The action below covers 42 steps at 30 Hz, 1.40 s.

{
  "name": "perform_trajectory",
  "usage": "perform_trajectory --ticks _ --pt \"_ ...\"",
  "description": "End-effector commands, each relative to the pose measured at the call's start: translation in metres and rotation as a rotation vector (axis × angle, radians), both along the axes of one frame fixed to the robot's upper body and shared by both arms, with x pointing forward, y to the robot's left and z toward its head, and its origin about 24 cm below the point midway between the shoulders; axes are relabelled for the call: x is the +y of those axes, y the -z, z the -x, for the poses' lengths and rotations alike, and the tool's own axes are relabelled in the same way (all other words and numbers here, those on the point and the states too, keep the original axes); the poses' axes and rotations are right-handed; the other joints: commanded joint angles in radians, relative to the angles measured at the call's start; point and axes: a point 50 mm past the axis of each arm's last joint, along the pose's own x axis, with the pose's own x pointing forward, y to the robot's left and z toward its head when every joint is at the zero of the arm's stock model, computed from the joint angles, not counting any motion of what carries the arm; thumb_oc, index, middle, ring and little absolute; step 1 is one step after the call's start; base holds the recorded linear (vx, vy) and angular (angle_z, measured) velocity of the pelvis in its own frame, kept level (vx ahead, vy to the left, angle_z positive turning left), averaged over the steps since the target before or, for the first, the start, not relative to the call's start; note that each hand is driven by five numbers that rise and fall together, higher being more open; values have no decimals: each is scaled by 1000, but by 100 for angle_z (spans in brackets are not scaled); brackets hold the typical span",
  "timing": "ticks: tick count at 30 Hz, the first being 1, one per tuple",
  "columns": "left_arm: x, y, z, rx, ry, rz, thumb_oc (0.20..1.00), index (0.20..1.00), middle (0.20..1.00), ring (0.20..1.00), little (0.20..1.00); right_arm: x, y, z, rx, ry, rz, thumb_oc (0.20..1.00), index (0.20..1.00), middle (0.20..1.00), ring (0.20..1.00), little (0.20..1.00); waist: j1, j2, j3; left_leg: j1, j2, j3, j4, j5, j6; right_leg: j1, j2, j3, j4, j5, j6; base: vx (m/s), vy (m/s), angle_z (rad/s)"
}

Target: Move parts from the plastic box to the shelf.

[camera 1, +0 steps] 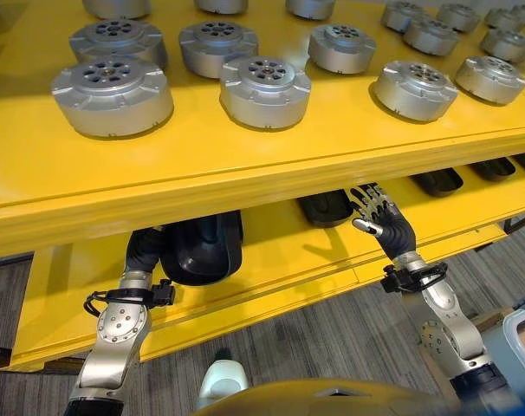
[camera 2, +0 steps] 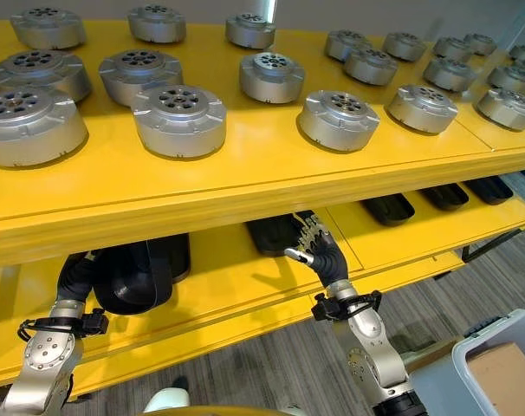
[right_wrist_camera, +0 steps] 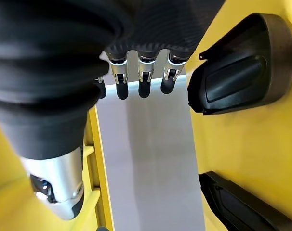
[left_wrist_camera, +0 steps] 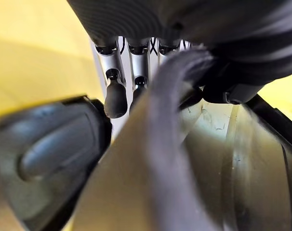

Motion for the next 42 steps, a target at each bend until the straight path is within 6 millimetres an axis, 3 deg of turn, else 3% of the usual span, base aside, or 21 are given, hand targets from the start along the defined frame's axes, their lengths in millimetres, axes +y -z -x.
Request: perform_trajectory --ticks 1,4,8,10,11,12,14,17,18,19,22,23,28,36,39,40,41,42 --pt "-4 -42 -3 -235 12 -35 200 200 200 200 200 -3 -12 -6 -74 14 -14 1000 1000 1000 1000 1000 31 51 -20 125 28 60 -147 -1 33 -3 -52 -25 42 96 110 -25 22 19" --pt "-2 -45 -5 -244 14 -49 200 200 200 200 200 -7 -15 -8 -86 34 -7 1000 1000 1000 1000 1000 49 37 -8 72 -6 42 -88 -23 40 5 -78 -48 33 137 123 -32 113 33" --pt "-1 -46 -5 -243 18 -70 200 200 200 200 200 -4 -18 -11 -102 31 0 1000 1000 1000 1000 1000 58 34 1 54 -56 45 -52 -58 72 -9 -122 -29 43 201 142 13 186 25" --pt "0 -48 -6 -249 18 -101 200 200 200 200 200 4 -18 -12 -105 6 -8 1000 1000 1000 1000 1000 54 58 6 73 -90 51 -66 -70 109 -42 -166 0 84 266 134 36 301 15" --pt "0 -48 -6 -249 17 -102 200 200 200 200 200 4 -18 -12 -105 5 -7 1000 1000 1000 1000 1000 57 57 6 75 -92 54 -68 -69 111 -46 -170 6 87 266 135 12 380 3" --pt "1 -50 -6 -258 17 -112 200 200 200 200 200 12 -18 -13 -106 -27 -15 1000 1000 1000 1000 1000 50 80 23 99 -91 62 -96 -55 129 -92 -162 37 164 249 114 -5 267 -12" --pt "0 -50 -9 -260 18 -102 200 200 200 200 200 17 -20 -14 -113 -56 -19 1000 1000 1000 1000 1000 35 100 32 118 -83 62 -123 -40 140 -139 -98 90 216 175 85 9 220 -30" --pt "-5 -47 -13 -254 32 -68 200 200 200 200 200 21 -21 -14 -109 -95 -43 1000 1000 1000 1000 1000 -4 115 33 153 -66 57 -177 0 130 -191 126 233 196 -37 23 42 29 -20" --pt "-5 -47 -13 -255 32 -68 200 200 200 200 200 21 -21 -14 -110 -95 -43 1000 1000 1000 1000 1000 -3 115 32 150 -66 57 -179 5 129 -193 127 233 192 -32 21 49 -81 -4" --pt "-7 -44 -13 -250 30 -49 200 200 200 200 200 24 -19 -13 -103 -108 -46 1000 1000 1000 1000 1000 -8 109 34 154 -69 53 -183 3 121 -179 176 279 152 -64 5 3 -58 8" --pt "-9 -39 -12 -234 32 -29 200 200 200 200 200 25 -17 -11 -89 -115 -52 1000 1000 1000 1000 1000 -11 101 26 146 -76 40 -183 12 117 -152 175 317 93 -51 4 14 -129 13" --pt "-8 -35 -9 -226 16 6 200 200 200 200 200 25 -20 -13 -99 -122 -43 1000 1000 1000 1000 1000 -4 101 18 143 -65 44 -188 20 103 -132 191 311 30 -36 6 8 -162 30" --pt "-10 -28 -4 -194 27 29 200 200 200 200 200 19 -20 -9 -97 -112 -44 1000 1000 1000 1000 1000 -7 97 -1 152 -37 40 -200 36 81 -76 209 287 -42 -24 -4 15 -163 19" --pt "-16 -20 -3 -155 55 69 200 200 200 200 200 8 -22 -5 -104 -83 -46 1000 1000 1000 1000 1000 -19 95 11 131 8 2 -178 68 38 -46 248 253 -54 -52 -41 -25 -122 17" --pt "-18 -21 -6 -163 62 69 200 200 200 200 200 3 -24 -6 -115 -63 -42 1000 1000 1000 1000 1000 -25 95 23 90 3 -11 -125 66 25 -47 249 235 -53 -55 -49 -78 -76 22" --pt "-19 -21 -8 -164 68 73 200 200 200 200 200 1 -24 -6 -118 -55 -38 1000 1000 1000 1000 1000 -27 94 29 74 0 -3 -96 65 18 -46 246 228 -52 -56 -53 -170 -41 42" --pt "-24 -24 -15 -185 90 79 200 200 200 200 200 -2 -28 -9 -135 -37 -27 1000 1000 1000 1000 1000 -48 89 42 41 25 58 -29 57 9 -53 236 203 -49 -56 -59 -133 -27 44" --pt "-24 -24 -15 -187 90 80 200 200 200 200 200 -3 -28 -9 -136 -37 -26 1000 1000 1000 1000 1000 -47 91 43 37 26 58 -22 53 8 -54 238 204 -48 -56 -59 -122 2 62"
